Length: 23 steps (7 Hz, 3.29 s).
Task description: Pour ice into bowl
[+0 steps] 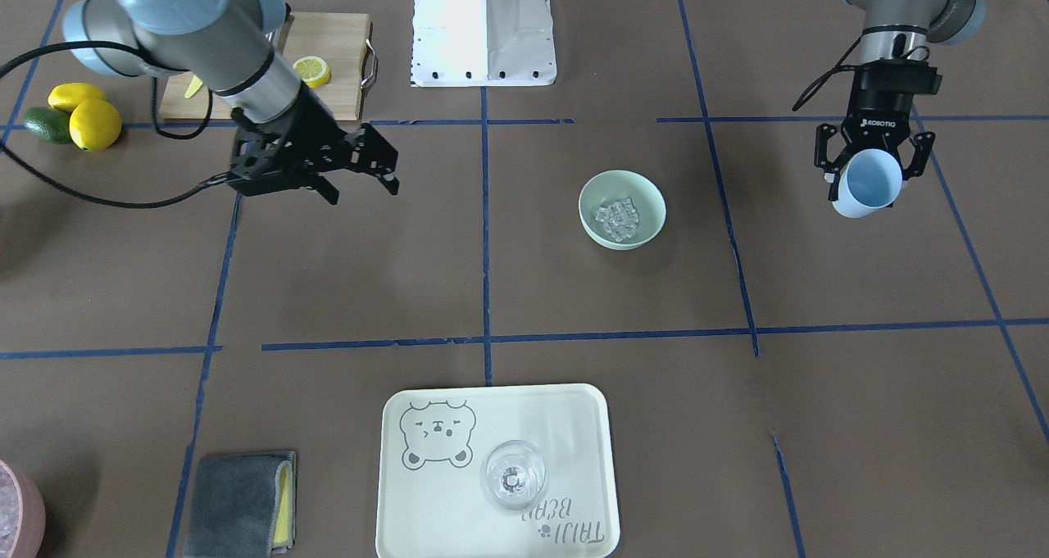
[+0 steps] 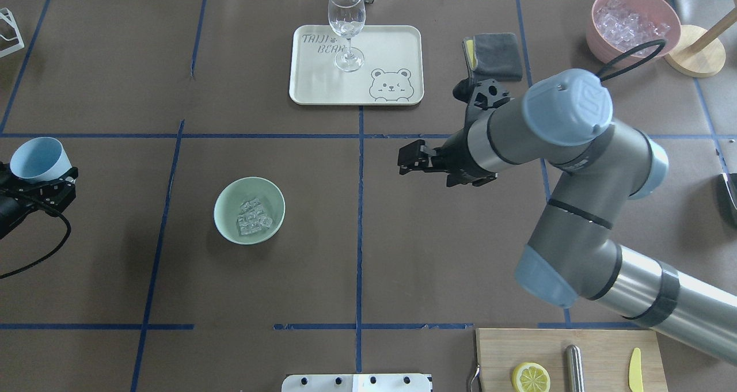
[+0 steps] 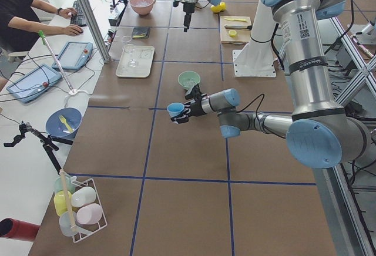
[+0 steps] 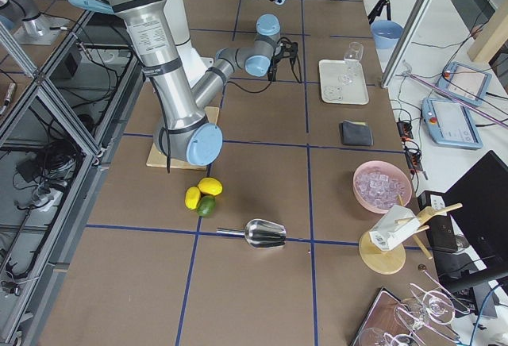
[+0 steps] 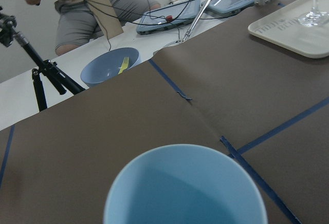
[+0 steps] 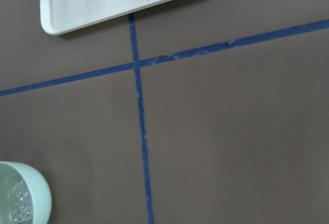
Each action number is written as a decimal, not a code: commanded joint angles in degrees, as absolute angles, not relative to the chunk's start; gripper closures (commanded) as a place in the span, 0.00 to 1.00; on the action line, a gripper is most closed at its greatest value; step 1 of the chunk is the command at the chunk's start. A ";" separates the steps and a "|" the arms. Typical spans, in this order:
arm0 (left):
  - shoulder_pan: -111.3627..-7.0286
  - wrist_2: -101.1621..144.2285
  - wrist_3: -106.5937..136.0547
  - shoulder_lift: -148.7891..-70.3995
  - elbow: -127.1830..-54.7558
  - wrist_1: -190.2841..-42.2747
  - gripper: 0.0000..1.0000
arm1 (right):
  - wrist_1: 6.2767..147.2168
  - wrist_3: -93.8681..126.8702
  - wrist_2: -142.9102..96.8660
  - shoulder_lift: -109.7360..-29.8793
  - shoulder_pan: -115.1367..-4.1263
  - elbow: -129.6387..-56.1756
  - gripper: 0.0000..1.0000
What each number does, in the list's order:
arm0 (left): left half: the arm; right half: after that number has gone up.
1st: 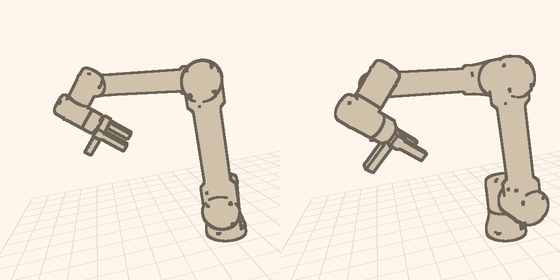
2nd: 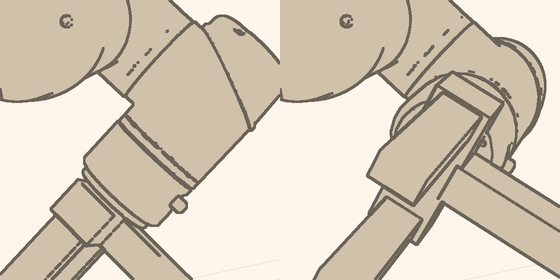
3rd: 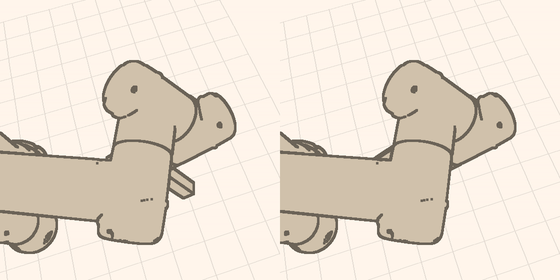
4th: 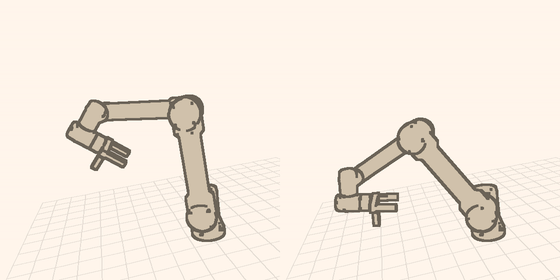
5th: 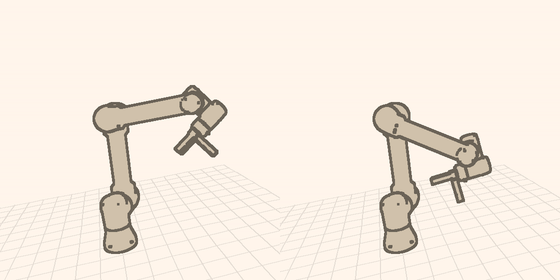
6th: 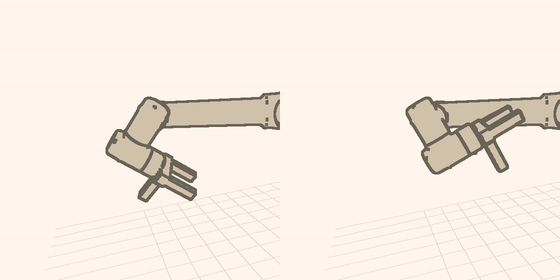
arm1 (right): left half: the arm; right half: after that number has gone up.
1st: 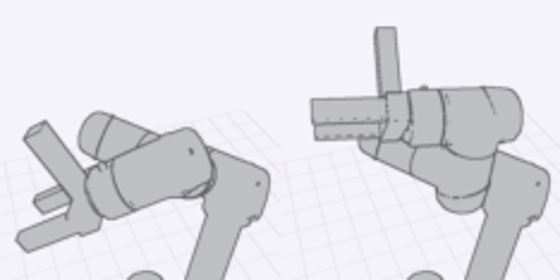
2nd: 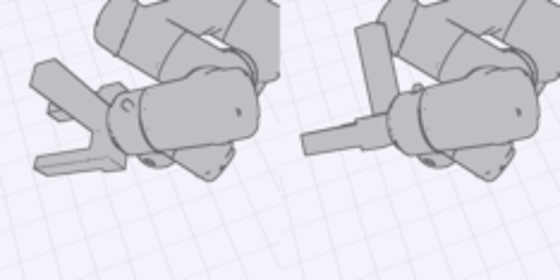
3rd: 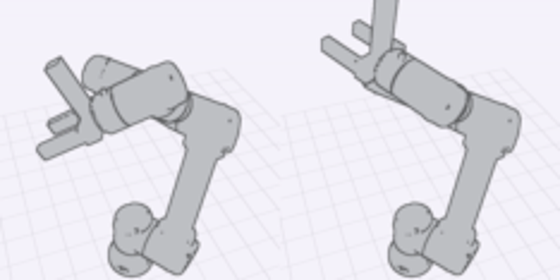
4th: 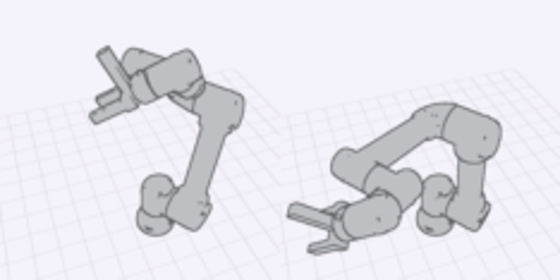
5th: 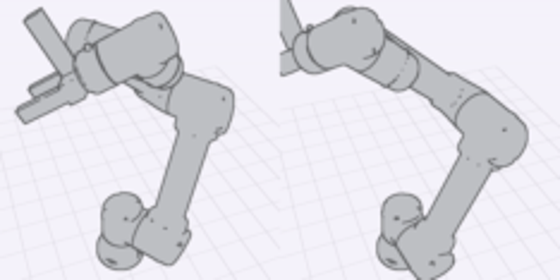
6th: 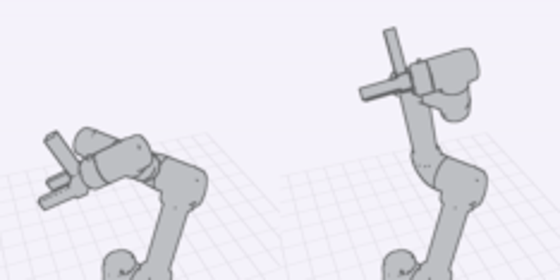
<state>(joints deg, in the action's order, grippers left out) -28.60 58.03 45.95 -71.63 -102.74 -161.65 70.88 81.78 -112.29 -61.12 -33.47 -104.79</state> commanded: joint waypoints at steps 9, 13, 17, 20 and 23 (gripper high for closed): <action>-28.04 50.19 65.21 -77.69 -93.44 -163.48 1.00 | 74.44 87.19 -96.50 -31.55 -19.34 -71.37 0.43; -27.95 50.10 65.39 -77.78 -92.11 -163.48 1.00 | 74.27 87.19 -96.59 -31.03 -19.42 -70.75 1.00; -24.37 38.53 71.70 -80.95 -85.00 -163.39 1.00 | 76.80 87.36 -106.03 -34.07 -26.24 -81.77 1.00; -17.24 34.72 73.74 -80.68 -83.42 -162.51 1.00 | 80.95 84.73 -113.19 -48.49 -34.44 -99.82 1.00; -16.61 35.15 73.39 -80.33 -82.79 -162.60 0.31 | 80.95 82.71 -116.26 -52.28 -38.04 -102.90 1.00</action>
<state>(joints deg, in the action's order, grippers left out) -16.79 34.96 73.59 -80.43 -82.94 -162.52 80.92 83.39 -114.34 -50.50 -36.26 -101.06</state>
